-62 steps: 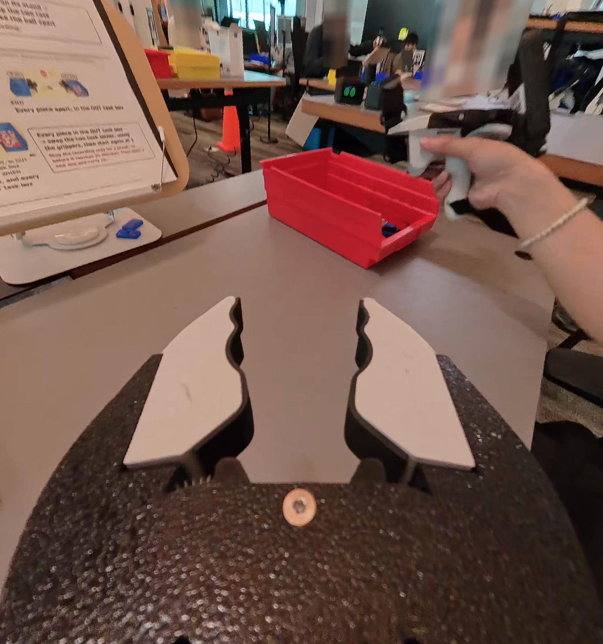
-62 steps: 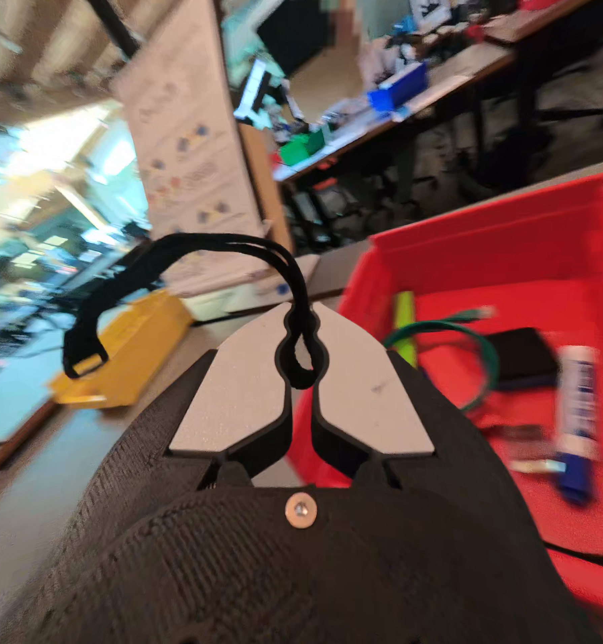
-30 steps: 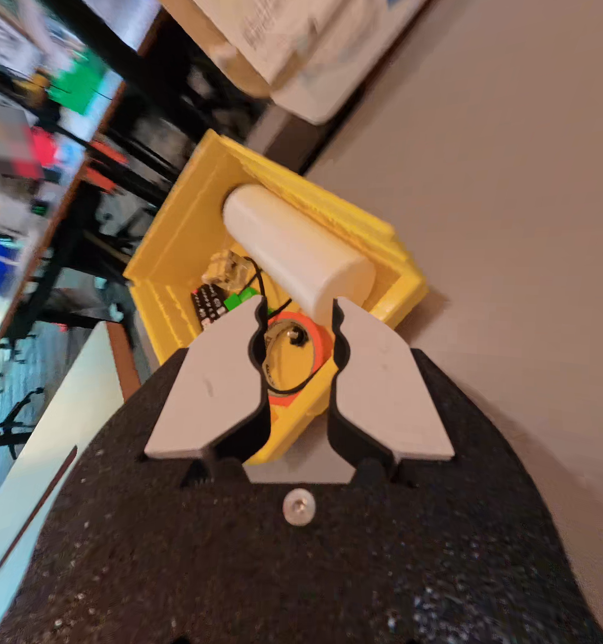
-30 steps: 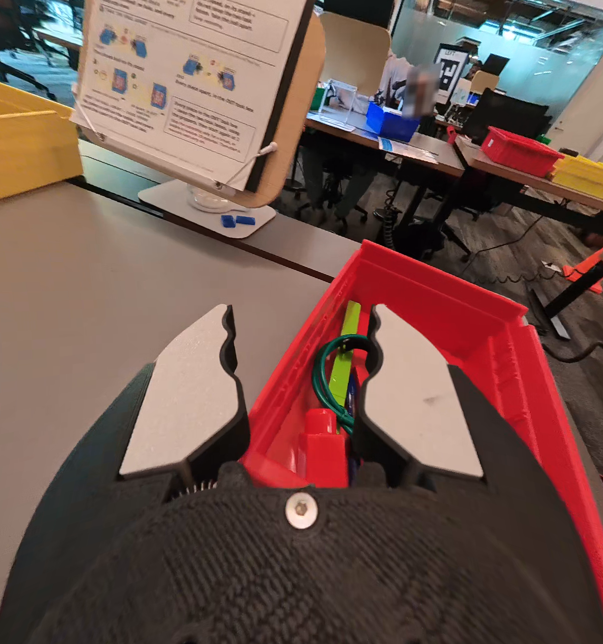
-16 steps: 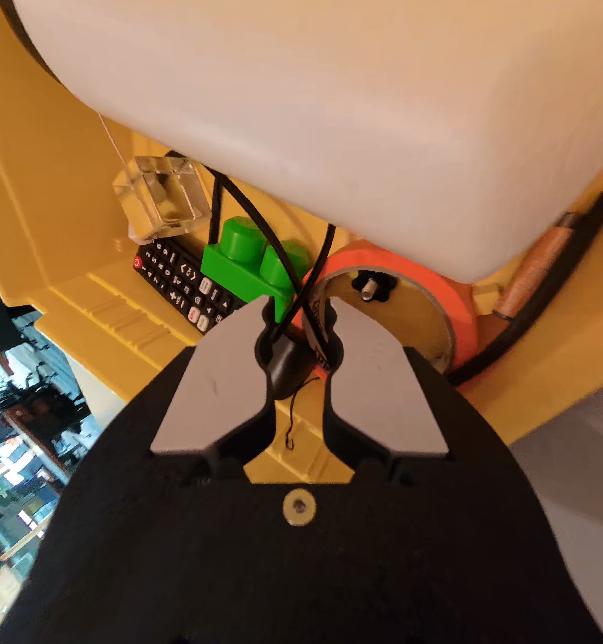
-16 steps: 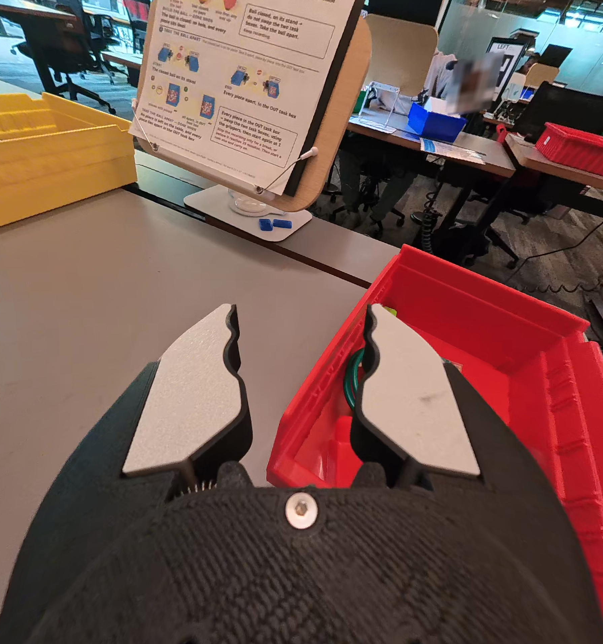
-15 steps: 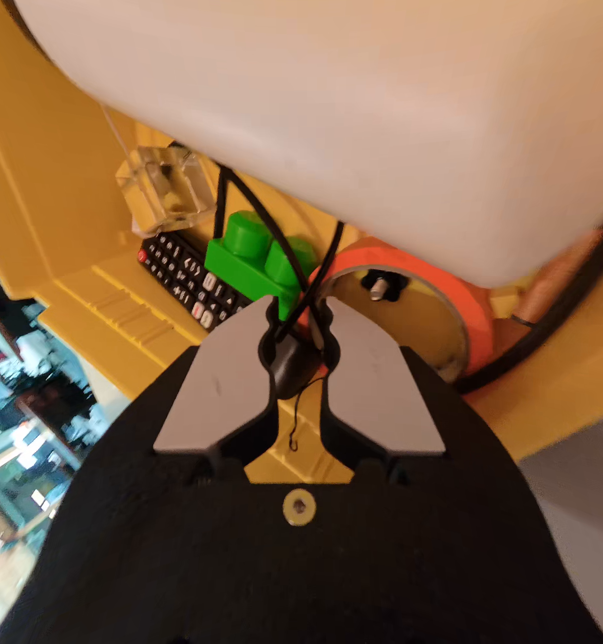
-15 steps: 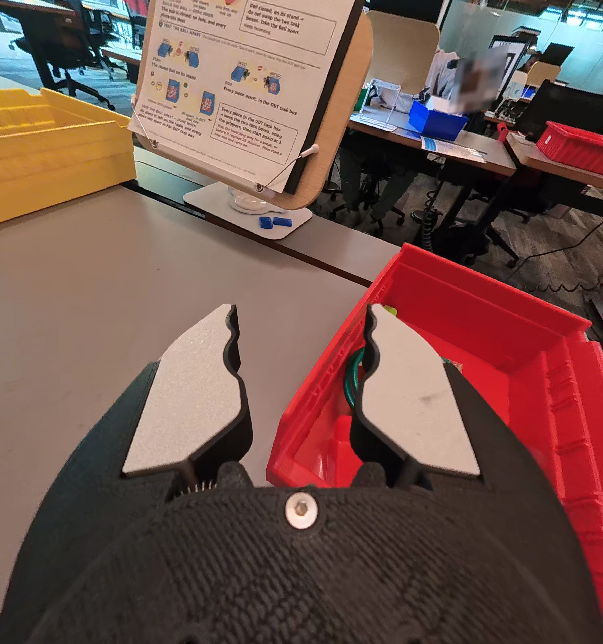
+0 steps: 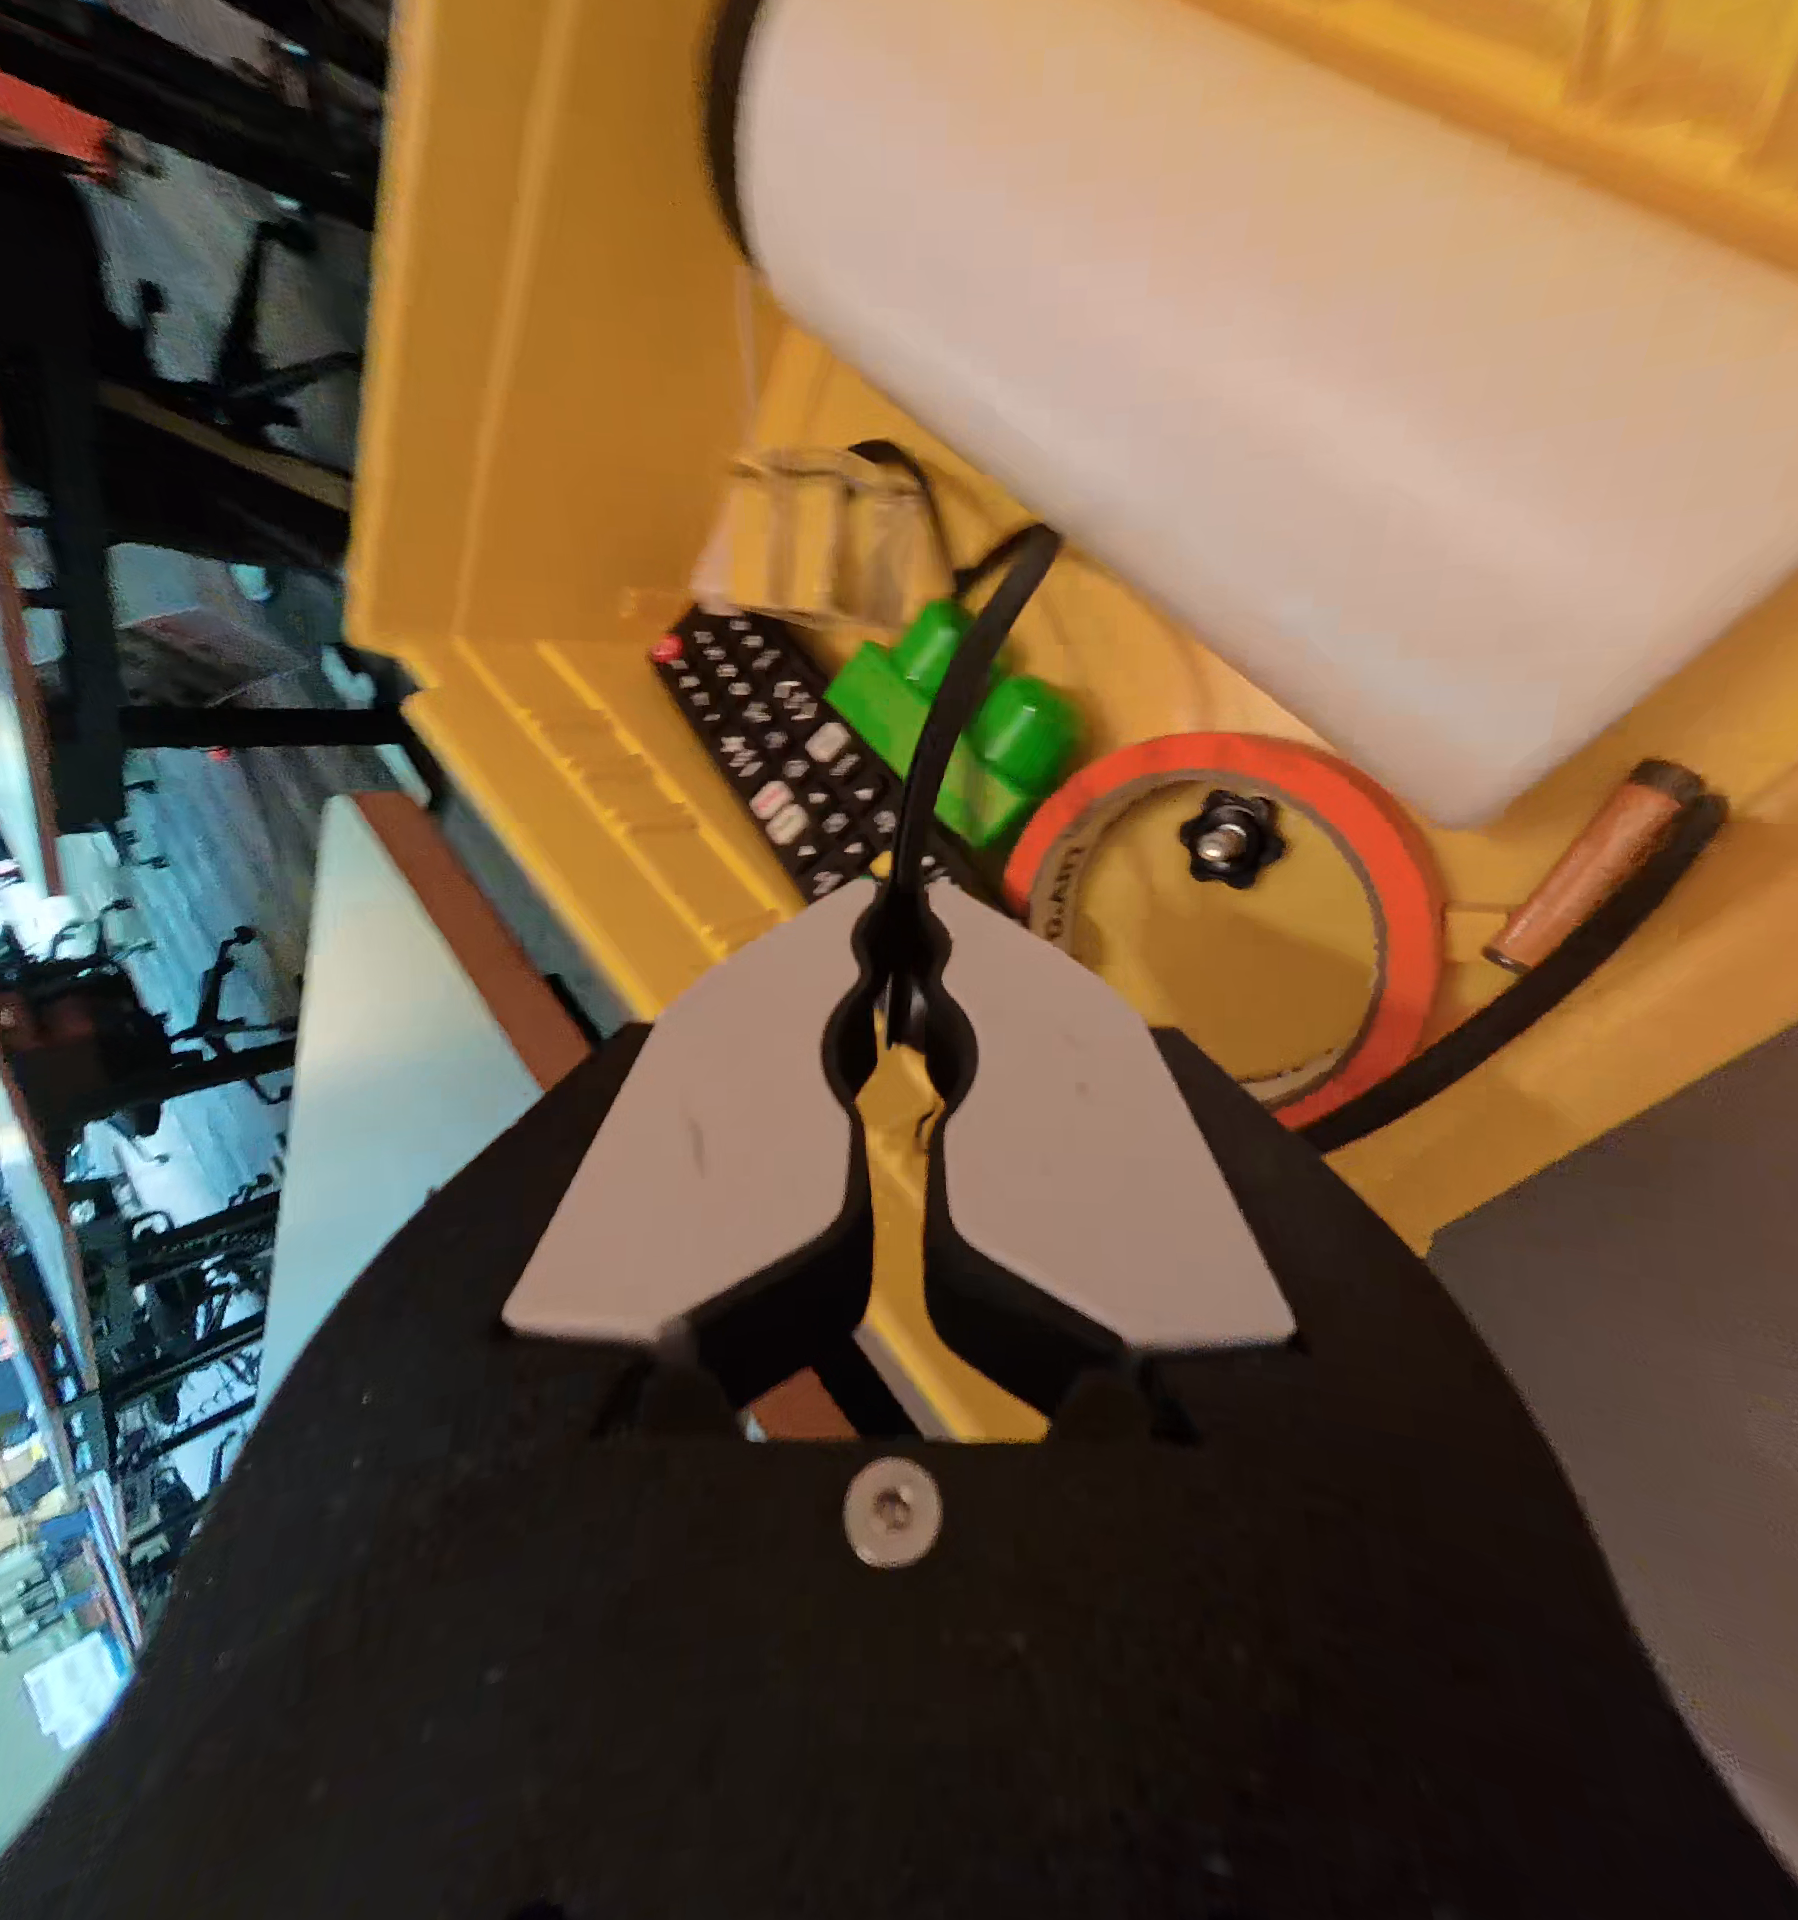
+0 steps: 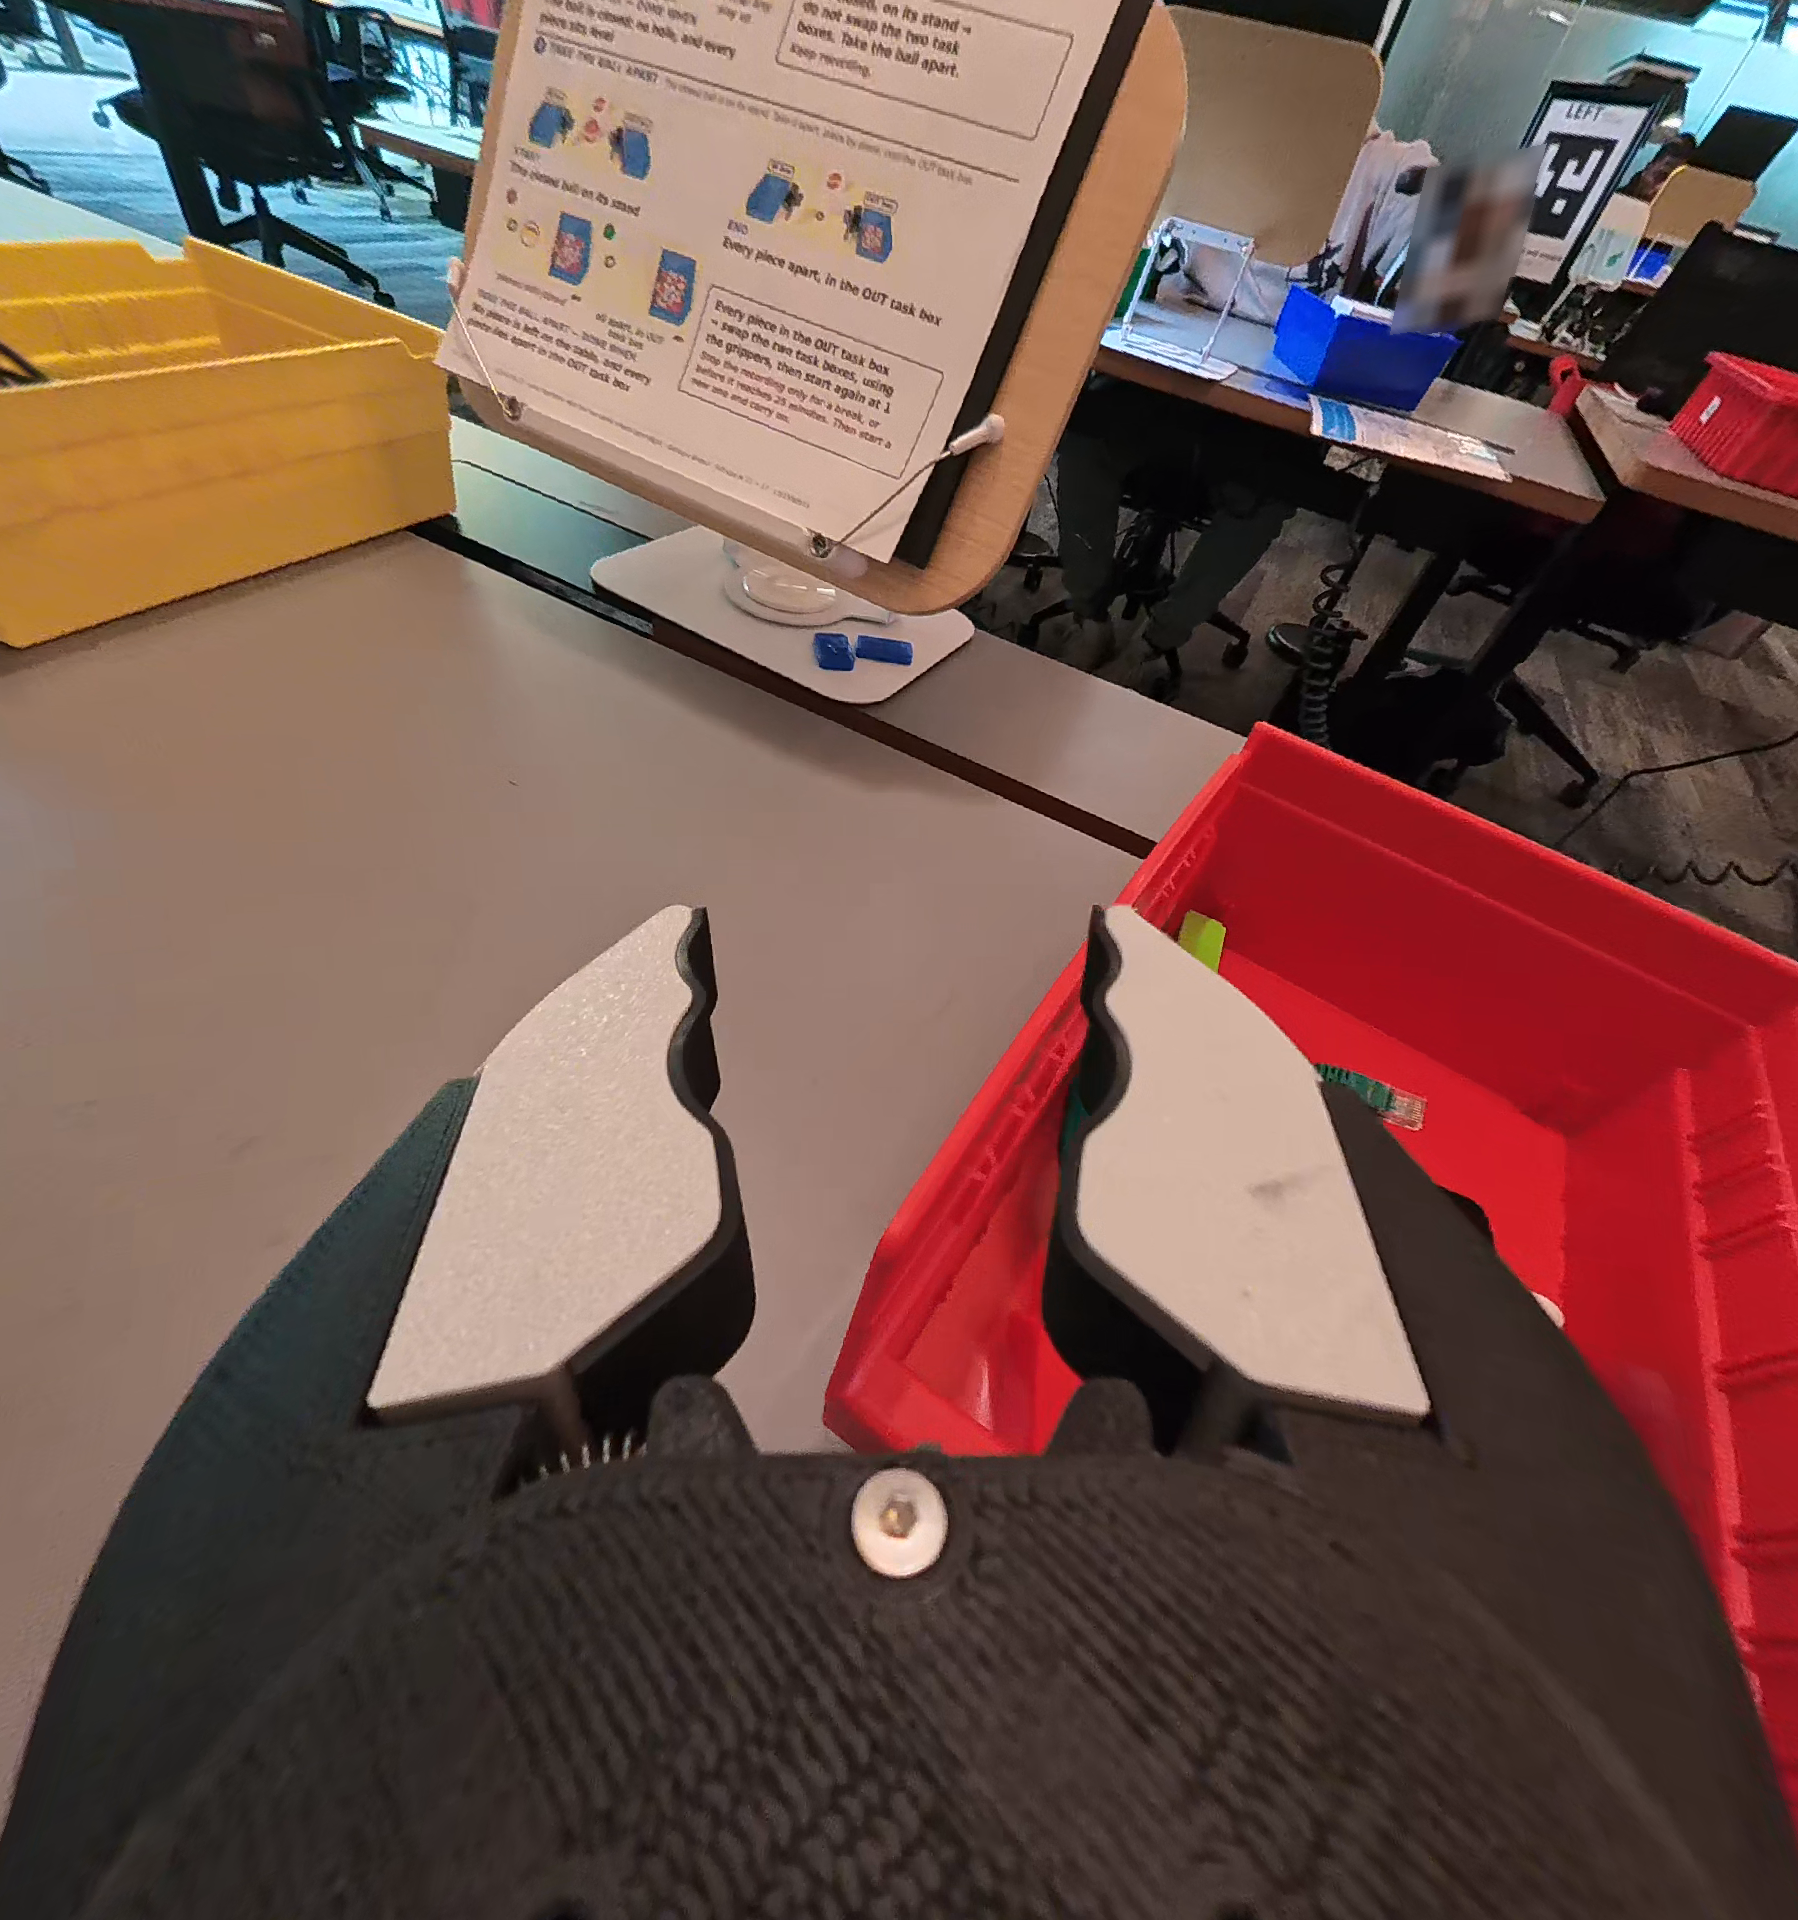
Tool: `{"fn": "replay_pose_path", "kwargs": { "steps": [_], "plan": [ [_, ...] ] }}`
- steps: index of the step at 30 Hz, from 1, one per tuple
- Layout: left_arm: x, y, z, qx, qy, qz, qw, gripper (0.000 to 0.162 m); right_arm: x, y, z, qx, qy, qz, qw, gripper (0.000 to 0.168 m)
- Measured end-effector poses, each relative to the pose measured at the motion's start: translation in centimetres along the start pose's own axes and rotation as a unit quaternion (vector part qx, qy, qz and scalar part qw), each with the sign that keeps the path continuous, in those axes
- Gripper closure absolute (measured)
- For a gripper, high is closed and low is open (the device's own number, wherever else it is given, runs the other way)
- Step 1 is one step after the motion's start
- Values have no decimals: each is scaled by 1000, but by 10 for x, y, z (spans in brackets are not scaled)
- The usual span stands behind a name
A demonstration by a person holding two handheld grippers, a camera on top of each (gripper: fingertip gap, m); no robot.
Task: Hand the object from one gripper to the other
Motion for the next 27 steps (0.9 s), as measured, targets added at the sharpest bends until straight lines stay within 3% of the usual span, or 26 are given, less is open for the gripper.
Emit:
{"fn": "replay_pose_path", "kwargs": {
  "steps": [13, 21, 27],
  "plan": [
    [-50, -152, -52, -153, -79, 160, 972, 159, -28, -11, -14, -26, 2, 53, 998, 102],
    [-87, -269, -79, -197, -148, 290, 925, 159, -45, -20, -24, -38, -5, 82, 996, 102],
    [-116, -361, -89, -202, -191, 398, 874, 160, -55, -23, -33, -53, 1, 104, 993, 103]
  ]
}}
Point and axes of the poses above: each gripper's, where its closed fingertips meet, y out along the fingers, x out of its underside, z = x × y across the jaws, the point moved 6 cm from there along -y, back along the fingers, and after that the axes turned 15 degrees about -y, right-handed, at the moved point
